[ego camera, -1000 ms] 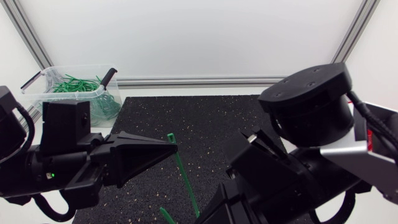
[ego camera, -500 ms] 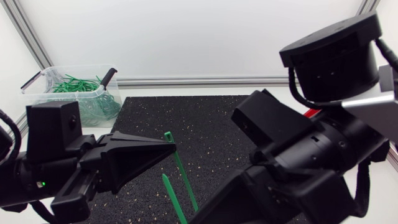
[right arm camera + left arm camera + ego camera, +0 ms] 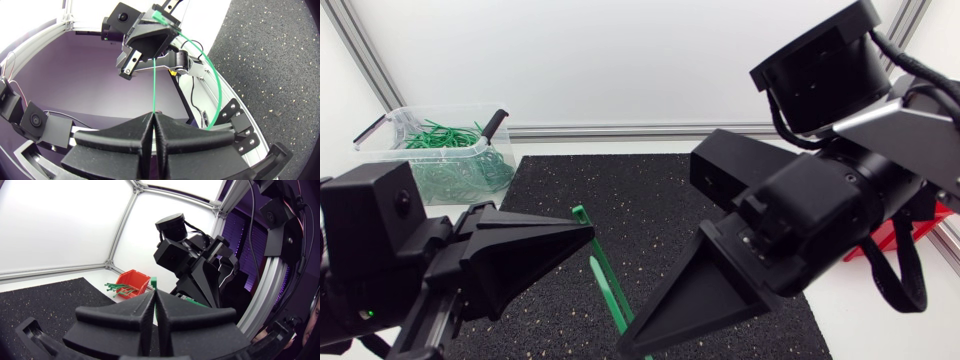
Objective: Take a green cable tie from the red box, thread the tail through the head to close it, then place it in the transparent bin on the left.
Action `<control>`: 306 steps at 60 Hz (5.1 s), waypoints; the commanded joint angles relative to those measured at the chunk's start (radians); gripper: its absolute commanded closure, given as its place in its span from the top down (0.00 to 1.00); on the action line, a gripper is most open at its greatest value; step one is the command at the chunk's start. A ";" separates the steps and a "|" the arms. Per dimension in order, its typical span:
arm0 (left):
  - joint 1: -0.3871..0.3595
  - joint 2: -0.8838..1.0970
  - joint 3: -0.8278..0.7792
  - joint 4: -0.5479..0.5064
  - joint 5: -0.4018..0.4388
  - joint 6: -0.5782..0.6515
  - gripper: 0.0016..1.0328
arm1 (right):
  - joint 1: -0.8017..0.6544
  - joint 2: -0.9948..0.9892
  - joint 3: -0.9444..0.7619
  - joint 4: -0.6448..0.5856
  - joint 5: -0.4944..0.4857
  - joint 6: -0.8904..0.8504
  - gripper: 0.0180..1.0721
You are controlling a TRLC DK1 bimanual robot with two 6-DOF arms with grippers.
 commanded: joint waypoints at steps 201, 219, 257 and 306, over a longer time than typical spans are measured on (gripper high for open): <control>-0.257 -0.020 0.097 -0.055 -0.256 0.006 0.04 | -0.081 0.138 0.239 -0.106 -0.084 0.081 0.05; -0.309 -0.018 0.143 -0.069 -0.302 0.006 0.04 | -0.106 0.221 0.287 -0.124 -0.053 0.112 0.07; -0.111 -0.021 0.068 -0.151 -0.201 0.270 0.04 | -0.224 0.193 0.274 -0.136 -0.107 -0.026 0.40; -0.160 0.084 0.046 -0.180 -0.303 0.584 0.04 | -0.152 0.390 0.302 -0.225 -0.059 -0.399 0.06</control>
